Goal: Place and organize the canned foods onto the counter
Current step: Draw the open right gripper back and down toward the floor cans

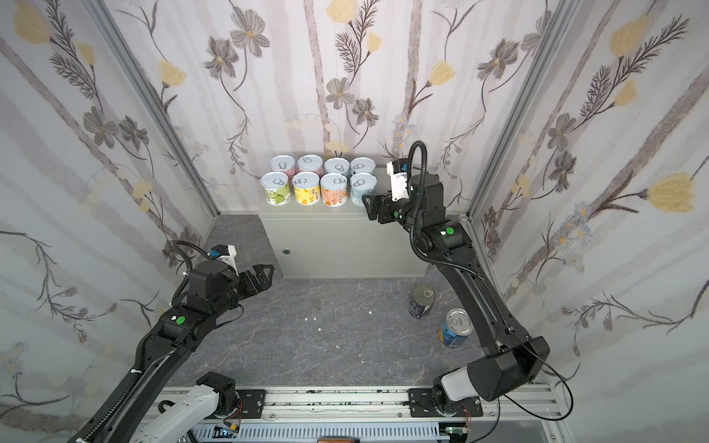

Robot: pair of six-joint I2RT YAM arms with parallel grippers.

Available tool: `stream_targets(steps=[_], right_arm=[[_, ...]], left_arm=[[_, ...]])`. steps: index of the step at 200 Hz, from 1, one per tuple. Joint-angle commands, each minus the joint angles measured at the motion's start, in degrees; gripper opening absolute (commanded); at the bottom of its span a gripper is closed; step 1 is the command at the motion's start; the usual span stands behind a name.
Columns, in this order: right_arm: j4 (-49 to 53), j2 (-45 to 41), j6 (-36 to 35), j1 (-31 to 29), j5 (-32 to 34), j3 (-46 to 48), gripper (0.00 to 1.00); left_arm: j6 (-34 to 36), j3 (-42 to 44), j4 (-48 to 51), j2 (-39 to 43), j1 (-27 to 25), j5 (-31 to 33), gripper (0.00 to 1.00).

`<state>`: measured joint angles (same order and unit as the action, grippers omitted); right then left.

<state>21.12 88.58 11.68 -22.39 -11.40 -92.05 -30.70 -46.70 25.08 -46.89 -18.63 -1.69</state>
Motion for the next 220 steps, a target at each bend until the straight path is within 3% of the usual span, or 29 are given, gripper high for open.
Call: stream_targets(steps=[1, 51, 128, 179, 220], right_arm=[[-3.7, -5.1, 1.0, 0.0, 1.8, 4.7, 0.9], [-2.9, -19.8, 2.4, -0.4, 6.2, 19.3, 0.99], [3.2, -39.7, 6.8, -0.8, 15.3, 40.6, 1.0], [4.2, -45.1, 12.8, -0.8, 21.6, 52.6, 1.0], [3.2, -44.2, 15.9, -0.7, 25.3, 56.9, 1.0]], left_arm=[[-1.1, 0.3, -1.2, -0.2, -0.6, 0.3, 1.0], [-1.7, 0.8, -1.4, 0.5, -5.6, 3.3, 1.0], [-4.7, 4.9, -2.8, 1.2, -14.0, 9.3, 1.0], [-5.9, 6.6, -3.5, 0.8, -17.0, 11.3, 1.0], [-7.1, 10.1, -5.2, 0.1, -18.4, 12.3, 1.0]])
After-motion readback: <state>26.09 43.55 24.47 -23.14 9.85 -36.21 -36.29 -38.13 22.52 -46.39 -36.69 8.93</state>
